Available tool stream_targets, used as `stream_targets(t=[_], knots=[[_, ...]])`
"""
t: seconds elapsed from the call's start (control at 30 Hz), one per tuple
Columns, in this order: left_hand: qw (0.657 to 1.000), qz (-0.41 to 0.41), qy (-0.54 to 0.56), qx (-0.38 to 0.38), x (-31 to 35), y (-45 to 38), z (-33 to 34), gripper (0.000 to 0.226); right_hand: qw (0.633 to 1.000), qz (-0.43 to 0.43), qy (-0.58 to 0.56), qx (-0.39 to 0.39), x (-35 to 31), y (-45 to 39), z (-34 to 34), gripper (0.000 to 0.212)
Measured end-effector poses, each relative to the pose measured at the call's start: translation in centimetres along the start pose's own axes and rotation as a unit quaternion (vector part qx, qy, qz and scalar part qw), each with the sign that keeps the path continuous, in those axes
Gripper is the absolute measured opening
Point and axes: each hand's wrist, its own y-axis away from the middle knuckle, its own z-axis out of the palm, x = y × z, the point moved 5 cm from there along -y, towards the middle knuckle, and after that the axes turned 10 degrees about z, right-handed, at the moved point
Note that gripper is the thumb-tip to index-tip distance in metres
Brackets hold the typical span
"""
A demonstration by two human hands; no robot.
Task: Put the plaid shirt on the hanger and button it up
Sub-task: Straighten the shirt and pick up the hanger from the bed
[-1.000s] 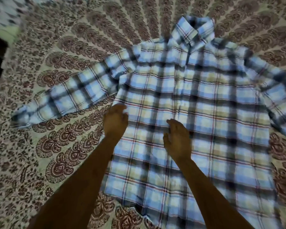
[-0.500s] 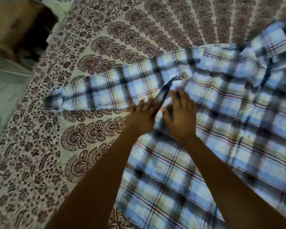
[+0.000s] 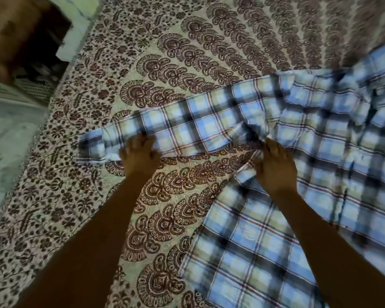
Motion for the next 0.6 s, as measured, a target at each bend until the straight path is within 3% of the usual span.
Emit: stream_targets(t=[0.07,0.2,0.37,0.47,0.6], knots=[[0.998,-0.033,-0.001,-0.051,-1.7,0.4,0.9,0.057,0.999,-0.008,0.028,-0.022,1.0,0.8,0.7,0.051],[0.997,-0.037,0.020,-0.070,-2.4,0.4,1.6,0.065,0.998,-0.017,0.045,-0.049,1.8,0.5,1.6,0.061],[0.996,-0.057,0.015,-0.071,-1.5,0.2,0.9,0.064,0.998,-0.006,-0.042,-0.053,1.9,1.1,0.5,0.068],[0.996,-0.060,0.014,-0.071,0.9,-0.2,0.2,0.063,0.995,0.019,-0.092,-0.025,3.2,2.2,-1.1,0.064],[0.999,0.024,0.028,-0.031,8.6,-0.3,-0.6,0.056,0.992,0.054,-0.114,0.001,7.1,3.5,-4.3,0.066]])
